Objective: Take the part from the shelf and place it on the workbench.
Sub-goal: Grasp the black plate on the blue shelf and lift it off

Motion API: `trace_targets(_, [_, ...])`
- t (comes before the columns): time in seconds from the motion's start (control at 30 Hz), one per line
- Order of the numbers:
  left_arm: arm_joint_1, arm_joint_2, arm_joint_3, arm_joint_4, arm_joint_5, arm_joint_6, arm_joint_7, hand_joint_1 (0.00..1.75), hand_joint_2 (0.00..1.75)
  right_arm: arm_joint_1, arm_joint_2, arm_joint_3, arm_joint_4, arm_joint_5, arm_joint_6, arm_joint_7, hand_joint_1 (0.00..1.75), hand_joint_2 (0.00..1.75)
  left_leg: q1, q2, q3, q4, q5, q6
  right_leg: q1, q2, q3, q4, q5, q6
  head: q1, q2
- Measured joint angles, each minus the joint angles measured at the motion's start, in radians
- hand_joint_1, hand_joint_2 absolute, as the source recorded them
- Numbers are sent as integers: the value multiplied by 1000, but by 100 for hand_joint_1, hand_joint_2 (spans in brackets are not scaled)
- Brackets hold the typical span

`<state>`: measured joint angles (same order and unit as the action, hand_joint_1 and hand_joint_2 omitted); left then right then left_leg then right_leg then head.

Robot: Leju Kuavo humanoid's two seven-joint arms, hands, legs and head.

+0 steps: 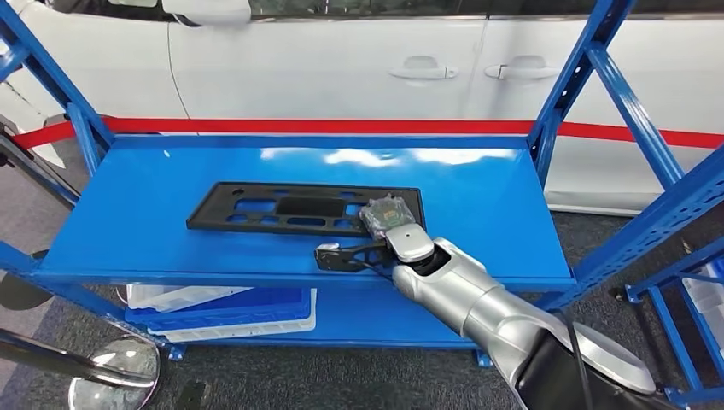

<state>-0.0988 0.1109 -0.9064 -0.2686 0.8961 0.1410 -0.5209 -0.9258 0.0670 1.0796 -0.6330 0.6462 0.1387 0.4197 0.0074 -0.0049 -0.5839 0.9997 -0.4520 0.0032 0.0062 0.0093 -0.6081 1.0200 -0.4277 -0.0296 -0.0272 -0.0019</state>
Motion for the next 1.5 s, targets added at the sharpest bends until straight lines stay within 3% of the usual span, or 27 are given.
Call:
trace_targets(0.1, [1,2,1,0,3,-26,-24,0,0,-5,-2,0,0,0,-13,-5,175,175,7,3,8,-12,8,12,0,-1,-10,28,-22,16,2,0])
trace_targets(0.23, [-1,2,1,0,3,-39,-37,0,0,-9,-3,-1,-1,1,-33,-11,175,175,10,5,11,-15,9,20,-10,-2,-109,245,-124,32,4,0])
trace_targets(0.27, [-1,2,1,0,3,-41,-38,0,0,-9,-3,-1,-2,2,-39,-12,175,175,11,4,11,-14,8,20,-13,-2,-122,271,-124,35,4,0])
trace_targets(0.3, [0,3,2,0,2,-43,-39,0,0,-10,-3,-1,-3,3,-45,-14,175,175,13,4,12,-12,6,18,-17,-2,-117,260,-106,38,4,0])
trace_targets(0.37, [0,3,1,0,2,-46,-39,0,87,-13,-3,-1,-10,7,-56,-18,175,175,17,1,13,-2,-2,12,-24,-3,-64,148,-44,42,4,0])
trace_targets(0.43, [-1,4,1,0,3,-47,-39,0,175,-16,-1,-1,-20,13,-66,-23,175,175,15,-3,7,11,-11,0,-25,-3,-17,50,-16,39,4,0])
trace_targets(0.6, [0,4,1,0,1,-46,-33,0,175,-18,4,-1,-45,18,-79,-31,175,175,16,-2,-3,23,-23,-23,-22,-2,-10,26,-16,9,1,0])
trace_targets(0.67, [-1,5,1,0,1,-51,-33,0,175,-18,5,-1,-53,19,-82,-33,175,175,16,0,-41,107,-71,-28,-24,-3,-8,22,-15,0,-1,0])
trace_targets(0.73, [0,5,2,0,3,-62,-33,0,175,-17,6,-1,-58,20,-86,-35,175,175,15,1,-103,235,-121,-29,-20,-3,-8,22,-16,-5,-2,0])
trace_targets(0.77, [2,5,2,0,4,-66,-33,0,175,-16,6,-1,-61,22,-87,-36,175,175,15,1,-123,271,-126,-27,-17,-3,-8,22,-16,-6,-2,0])
trace_targets(0.8, [3,5,2,0,4,-69,-33,0,175,-15,6,-1,-63,23,-90,-37,175,175,15,1,-128,273,-112,-25,-15,-3,-7,22,-17,-7,-2,0])
trace_targets(0.87, [3,5,2,0,4,-70,-34,0,175,-14,6,-1,-72,29,-104,-39,175,175,13,1,-90,175,-44,-16,-12,-1,-4,23,-18,-7,-2,0])
trace_targets(0.93, [1,6,2,0,7,-69,-34,0,175,-15,6,-1,-89,38,-133,-41,175,175,6,0,-40,62,0,-6,-8,2,-5,23,-19,-5,-2,0])
trace_targets(1.0, [-1,7,2,0,16,-60,-33,0,175,-16,5,-2,-114,51,-168,-38,175,175,0,-1,-25,25,0,-1,-6,3,-10,22,-17,3,-2,0])
trace_targets(1.1, [1,6,5,0,34,-31,-19,0,175,-19,-3,-12,-171,82,-218,-19,175,175,6,1,-20,10,5,10,-6,3,-17,33,-28,18,0,0])
trace_targets(1.17, [1,4,7,0,39,-4,1,0,175,-23,-13,-23,-216,110,-242,0,175,175,10,3,-15,3,8,18,-7,1,-51,110,-73,27,3,0])
trace_targets(1.23, [0,2,8,0,39,27,26,0,175,-25,-26,-35,-270,164,-268,26,175,175,9,3,-14,4,7,23,-9,1,-114,239,-125,31,4,0])
trace_targets(1.27, [1,0,8,0,39,41,38,0,175,-24,-34,-41,-300,199,-282,38,175,175,8,2,-13,5,6,24,-9,0,-138,282,-133,32,4,0])
trace_targets(1.3, [1,-2,9,0,38,52,49,0,175,-23,-42,-48,-332,239,-295,49,175,175,8,2,-12,6,4,24,-10,0,-147,294,-124,33,5,0])
trace_targets(1.33, [3,-5,9,0,38,61,58,0,175,-22,-50,-55,-362,277,-307,57,175,175,8,1,-11,8,2,24,-11,0,-137,267,-98,32,5,0])
trace_targets(1.4, [4,-11,9,0,37,69,69,0,175,-19,-61,-73,-417,337,-324,64,175,175,8,0,-9,14,-6,20,-11,0,-81,141,-31,27,4,0])
trace_targets(1.47, [2,-16,9,0,37,76,78,0,175,-15,-67,-92,-468,384,-346,64,175,175,5,0,-12,23,-12,12,-8,1,-38,47,-4,20,4,0])
trace_targets(1.5, [2,-18,9,0,38,78,83,0,175,-12,-70,-101,-491,401,-357,64,175,175,4,-1,-14,24,-13,7,-6,2,-33,35,-8,17,4,0])
